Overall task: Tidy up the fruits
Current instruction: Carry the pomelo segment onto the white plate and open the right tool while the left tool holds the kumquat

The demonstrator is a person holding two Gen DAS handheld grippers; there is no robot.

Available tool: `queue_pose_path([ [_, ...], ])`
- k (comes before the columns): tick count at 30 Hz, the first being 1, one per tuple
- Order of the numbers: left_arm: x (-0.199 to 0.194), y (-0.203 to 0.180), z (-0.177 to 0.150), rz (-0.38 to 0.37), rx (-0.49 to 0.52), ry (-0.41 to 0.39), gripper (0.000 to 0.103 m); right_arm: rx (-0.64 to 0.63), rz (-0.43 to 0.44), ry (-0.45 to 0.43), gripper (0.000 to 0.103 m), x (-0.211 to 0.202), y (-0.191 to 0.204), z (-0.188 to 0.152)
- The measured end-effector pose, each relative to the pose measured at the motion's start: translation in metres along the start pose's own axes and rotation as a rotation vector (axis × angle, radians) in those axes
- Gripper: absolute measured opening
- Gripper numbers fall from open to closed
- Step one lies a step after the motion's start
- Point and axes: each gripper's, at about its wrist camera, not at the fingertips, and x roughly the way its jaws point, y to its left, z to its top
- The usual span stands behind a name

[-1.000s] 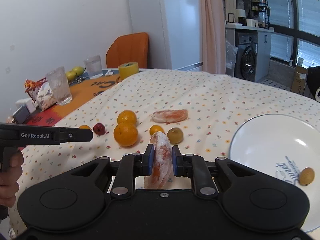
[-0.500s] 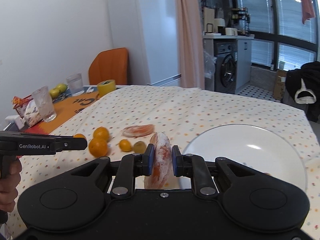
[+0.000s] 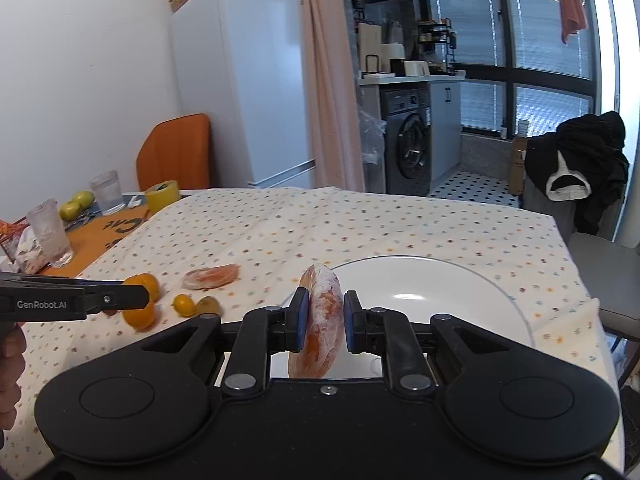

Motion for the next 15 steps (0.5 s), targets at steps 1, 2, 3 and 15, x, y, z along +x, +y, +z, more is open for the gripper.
queue_pose_path([
  [1,0.002,-0.002,0.001,-0.002,0.004,0.001,0.023,0.002,-0.005,-0.001,0.017,0.000,-0.002,0.000],
  [2,0.003,-0.004,0.002,-0.005,0.008,0.002,0.023,0.003,-0.010,-0.002,0.017,0.001,-0.005,0.000],
  [3,0.005,-0.006,0.002,-0.008,0.013,0.003,0.023,0.004,-0.014,-0.002,0.017,0.001,-0.007,0.000],
  [15,0.025,-0.028,0.008,-0.040,0.048,0.024,0.023,0.042,-0.047,0.003,0.017,0.012,-0.035,-0.001],
])
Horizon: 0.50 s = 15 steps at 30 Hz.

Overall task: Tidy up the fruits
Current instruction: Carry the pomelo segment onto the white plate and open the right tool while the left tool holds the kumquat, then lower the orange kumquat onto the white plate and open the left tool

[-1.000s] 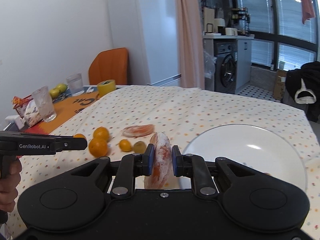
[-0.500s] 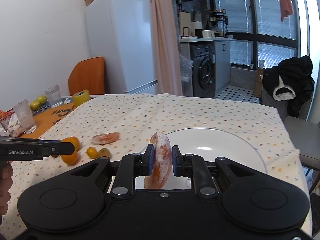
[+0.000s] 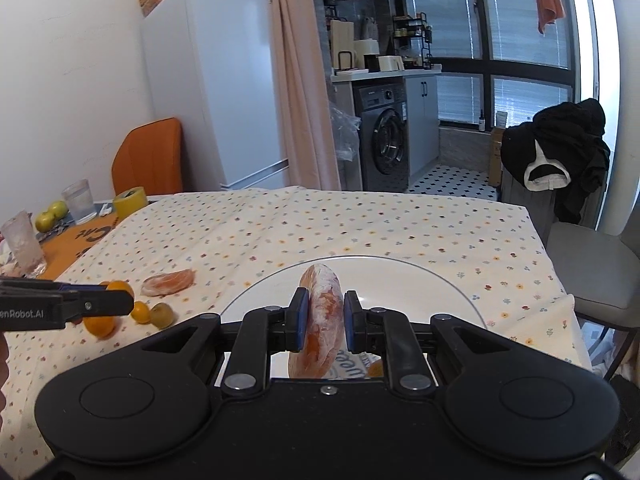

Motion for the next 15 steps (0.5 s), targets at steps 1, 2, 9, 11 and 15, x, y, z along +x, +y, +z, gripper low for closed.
queue_pose_path([
  [1,0.001,-0.001,0.001,-0.001,0.002,0.001,0.023,0.008,-0.002,0.005,0.018,0.002,-0.002,0.001],
  [2,0.003,-0.002,0.001,-0.002,0.003,0.003,0.023,0.025,-0.001,0.018,0.023,0.004,-0.005,0.003],
  [9,0.013,-0.014,0.006,-0.015,0.018,0.011,0.023,0.068,-0.011,-0.017,0.049,-0.004,-0.020,0.006],
  [11,0.015,-0.017,0.008,-0.022,0.022,0.013,0.023,0.080,-0.015,-0.018,0.049,-0.006,-0.024,0.005],
  [15,0.021,-0.025,0.010,-0.037,0.032,0.016,0.023,0.101,-0.026,-0.014,0.049,-0.012,-0.033,0.002],
])
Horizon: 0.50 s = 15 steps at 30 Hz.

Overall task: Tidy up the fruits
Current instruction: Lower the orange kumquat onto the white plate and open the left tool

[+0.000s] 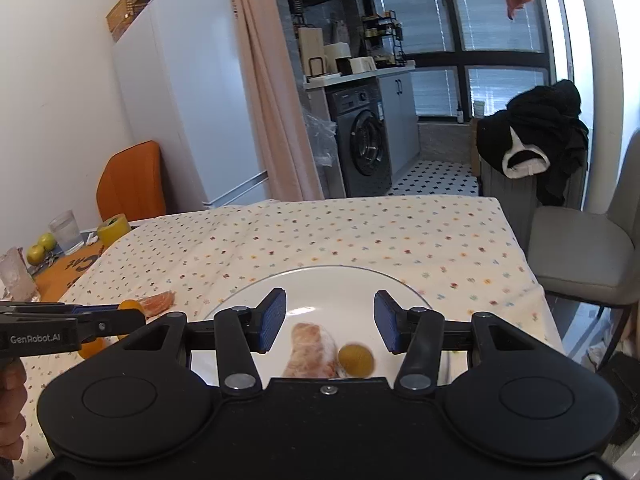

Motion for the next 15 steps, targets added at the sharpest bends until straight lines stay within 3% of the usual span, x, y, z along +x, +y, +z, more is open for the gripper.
queue_pose_path([
  [6,0.007,-0.013,0.004,-0.046,0.009,0.005,0.023,0.022,-0.012,0.005,0.049,-0.007,-0.009,-0.005],
  [9,0.007,-0.017,0.004,-0.068,0.008,-0.002,0.028,0.024,-0.017,0.008,0.049,-0.009,-0.010,-0.008],
  [15,0.002,-0.008,0.003,-0.041,-0.019,0.001,0.041,0.030,-0.015,0.016,0.052,-0.010,-0.009,-0.012],
])
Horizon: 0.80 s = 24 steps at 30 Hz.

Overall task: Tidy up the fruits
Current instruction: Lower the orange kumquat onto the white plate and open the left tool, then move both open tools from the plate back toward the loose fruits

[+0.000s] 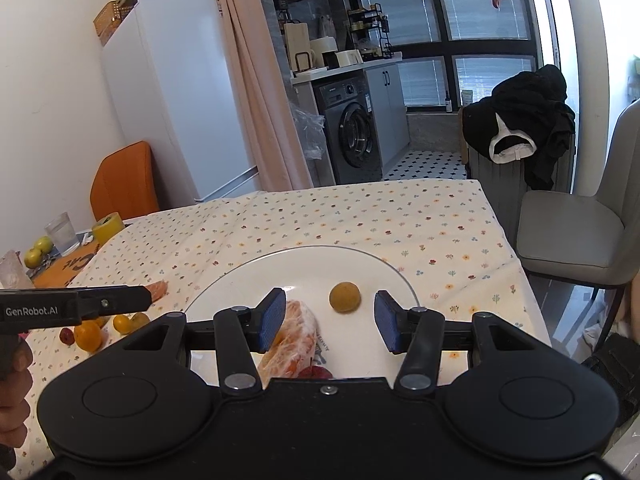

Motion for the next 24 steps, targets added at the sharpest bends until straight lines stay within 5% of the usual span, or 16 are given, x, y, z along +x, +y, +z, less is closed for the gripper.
queue_pose_path([
  [10,-0.025,0.025,0.000,0.096,-0.042,-0.043,0.078,-0.011,0.022,0.003,0.059,0.000,0.013,-0.003],
  [24,-0.056,0.057,-0.010,0.191,-0.077,-0.071,0.093,-0.020,0.075,0.016,0.084,0.001,0.042,-0.006],
])
